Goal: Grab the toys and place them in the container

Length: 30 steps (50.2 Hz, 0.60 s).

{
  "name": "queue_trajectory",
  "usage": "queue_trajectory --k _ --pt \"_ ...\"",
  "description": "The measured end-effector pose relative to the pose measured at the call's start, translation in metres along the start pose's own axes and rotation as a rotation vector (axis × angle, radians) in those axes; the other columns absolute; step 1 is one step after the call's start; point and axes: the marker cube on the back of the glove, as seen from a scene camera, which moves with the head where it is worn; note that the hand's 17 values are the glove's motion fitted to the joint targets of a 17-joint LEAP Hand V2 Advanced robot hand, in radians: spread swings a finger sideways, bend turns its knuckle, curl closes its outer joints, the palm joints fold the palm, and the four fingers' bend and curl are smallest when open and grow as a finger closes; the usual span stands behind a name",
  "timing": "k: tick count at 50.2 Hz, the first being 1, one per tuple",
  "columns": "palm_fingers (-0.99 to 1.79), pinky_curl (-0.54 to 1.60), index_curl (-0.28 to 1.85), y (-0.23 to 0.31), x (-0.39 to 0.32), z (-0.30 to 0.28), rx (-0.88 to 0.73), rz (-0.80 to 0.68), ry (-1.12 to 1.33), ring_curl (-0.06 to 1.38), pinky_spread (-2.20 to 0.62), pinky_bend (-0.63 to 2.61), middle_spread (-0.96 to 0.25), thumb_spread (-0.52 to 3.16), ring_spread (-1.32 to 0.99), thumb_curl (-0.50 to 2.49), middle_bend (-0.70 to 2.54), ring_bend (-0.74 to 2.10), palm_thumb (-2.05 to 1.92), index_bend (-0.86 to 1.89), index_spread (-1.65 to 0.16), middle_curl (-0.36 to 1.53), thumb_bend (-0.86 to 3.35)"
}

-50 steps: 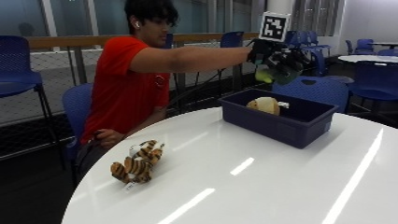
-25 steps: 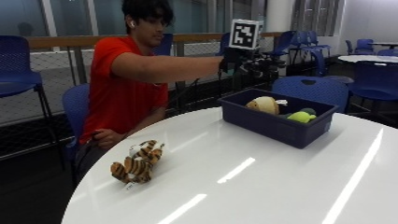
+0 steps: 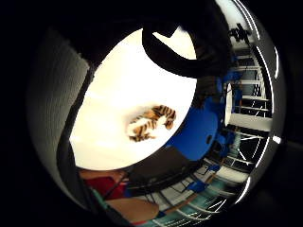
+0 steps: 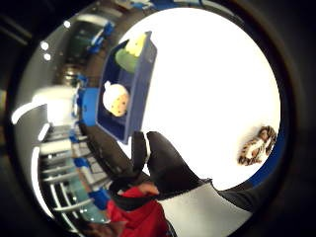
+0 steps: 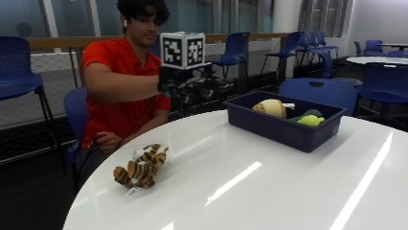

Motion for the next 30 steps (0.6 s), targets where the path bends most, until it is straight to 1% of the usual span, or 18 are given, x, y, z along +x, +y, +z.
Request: queue_trajectory --k 6,12,21,30 --pt "-0.30 0.32 0.19 0.014 0.038 0.015 -0.014 0.049 -0.010 0.25 0.11 0.98 -0.01 1.08 0.07 0.29 0.10 0.16 -0.07 0.11 -0.30 0.21 -0.06" --pt "-0.30 0.31 0.20 0.032 0.078 0.038 -0.061 0.114 0.011 0.23 0.11 0.97 -0.01 1.06 0.06 0.27 0.10 0.15 -0.08 0.12 -0.31 0.20 -0.07" --pt "-0.31 0.31 0.20 0.048 0.119 0.068 -0.106 0.190 0.016 0.22 0.11 0.95 -0.01 1.03 0.06 0.25 0.10 0.14 -0.09 0.12 -0.31 0.19 -0.07" --pt "-0.31 0.32 0.20 0.060 0.141 0.096 -0.139 0.224 0.031 0.20 0.11 0.94 -0.01 1.01 0.06 0.24 0.09 0.15 -0.08 0.12 -0.31 0.18 -0.07"
